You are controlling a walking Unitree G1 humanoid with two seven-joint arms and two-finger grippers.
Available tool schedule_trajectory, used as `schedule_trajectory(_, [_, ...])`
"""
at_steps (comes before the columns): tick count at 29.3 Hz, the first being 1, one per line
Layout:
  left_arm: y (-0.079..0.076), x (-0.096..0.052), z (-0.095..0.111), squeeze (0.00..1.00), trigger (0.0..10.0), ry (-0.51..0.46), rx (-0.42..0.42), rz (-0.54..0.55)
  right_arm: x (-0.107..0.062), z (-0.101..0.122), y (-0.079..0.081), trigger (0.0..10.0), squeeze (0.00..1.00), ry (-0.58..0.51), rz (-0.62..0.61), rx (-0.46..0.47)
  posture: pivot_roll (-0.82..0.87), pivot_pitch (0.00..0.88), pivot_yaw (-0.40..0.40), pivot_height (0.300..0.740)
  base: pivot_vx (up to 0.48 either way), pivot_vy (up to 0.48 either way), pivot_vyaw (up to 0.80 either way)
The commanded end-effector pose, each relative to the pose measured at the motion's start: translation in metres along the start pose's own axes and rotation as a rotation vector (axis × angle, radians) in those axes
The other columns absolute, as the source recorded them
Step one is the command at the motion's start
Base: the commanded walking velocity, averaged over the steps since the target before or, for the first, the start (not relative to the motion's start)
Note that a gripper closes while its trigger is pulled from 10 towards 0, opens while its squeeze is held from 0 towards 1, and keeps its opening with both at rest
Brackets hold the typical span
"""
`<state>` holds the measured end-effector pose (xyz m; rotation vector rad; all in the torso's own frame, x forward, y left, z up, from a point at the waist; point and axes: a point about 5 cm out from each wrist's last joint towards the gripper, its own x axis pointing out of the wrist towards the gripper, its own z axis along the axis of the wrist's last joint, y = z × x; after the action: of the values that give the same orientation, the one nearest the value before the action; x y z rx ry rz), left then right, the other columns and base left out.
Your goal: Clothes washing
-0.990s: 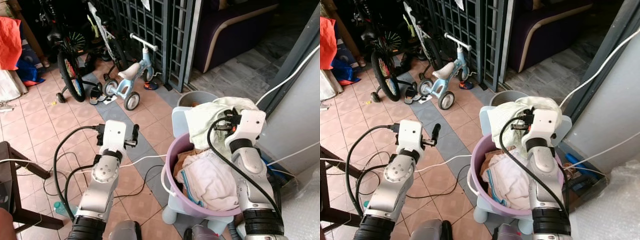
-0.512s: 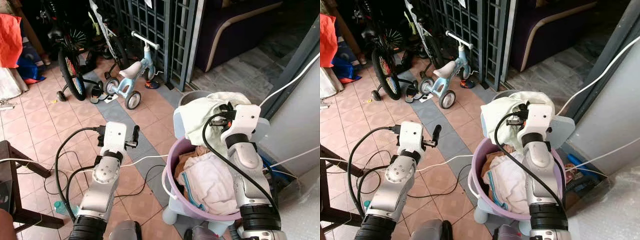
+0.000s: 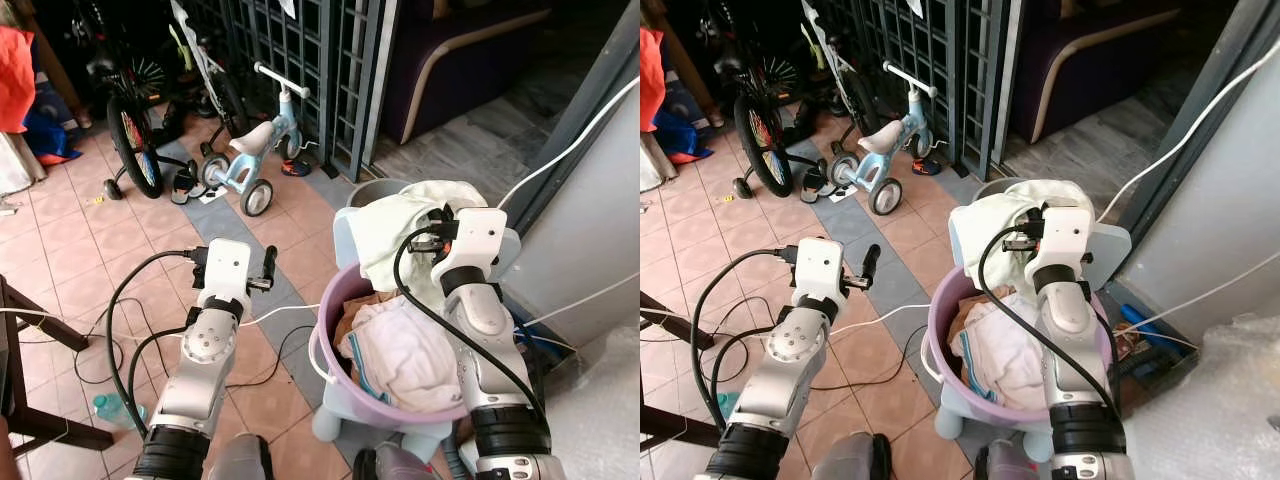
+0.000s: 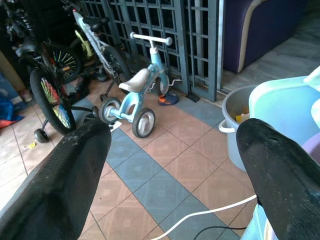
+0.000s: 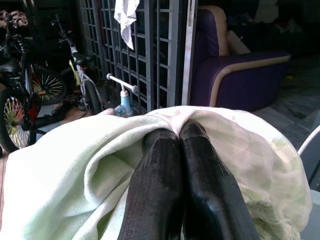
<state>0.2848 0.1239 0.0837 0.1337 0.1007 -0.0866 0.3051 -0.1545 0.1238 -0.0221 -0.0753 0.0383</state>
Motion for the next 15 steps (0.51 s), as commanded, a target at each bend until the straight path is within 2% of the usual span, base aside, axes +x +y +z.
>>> schedule_trajectory(1, [-0.0006, -0.0015, -0.003, 0.0, 10.0, 0.01, -0.003, 0.003, 0.0023, 0.0043, -0.0019, 10.0, 0.0, -0.02, -0.009, -0.007, 0.0, 0.0, 0.039, 0.74, -0.33, -0.319, 0.0])
schedule_trajectory(6, [-0.0014, -0.0012, -0.0024, 0.0, 10.0, 0.005, -0.009, -0.001, 0.0035, 0.0049, -0.0029, 10.0, 0.0, -0.018, -0.014, -0.007, 0.0, 0.0, 0.04, 0.74, -0.304, -0.307, 0.0])
schedule_trajectory(13, [-0.0029, -0.0005, -0.0001, 0.0, 10.0, -0.009, -0.036, -0.006, 0.0036, 0.0061, -0.0025, 10.0, 0.0, -0.023, -0.011, -0.017, -0.01, 0.0, 0.039, 0.74, 0.0, 0.0, 0.0])
schedule_trajectory(15, [-0.0033, -0.0005, 0.0009, 0.0, 10.0, -0.018, -0.046, -0.014, 0.0058, 0.013, -0.0025, 10.0, 0.0, -0.056, -0.008, -0.063, -0.01, 0.0, 0.04, 0.74, 0.0, 0.0, -0.4])
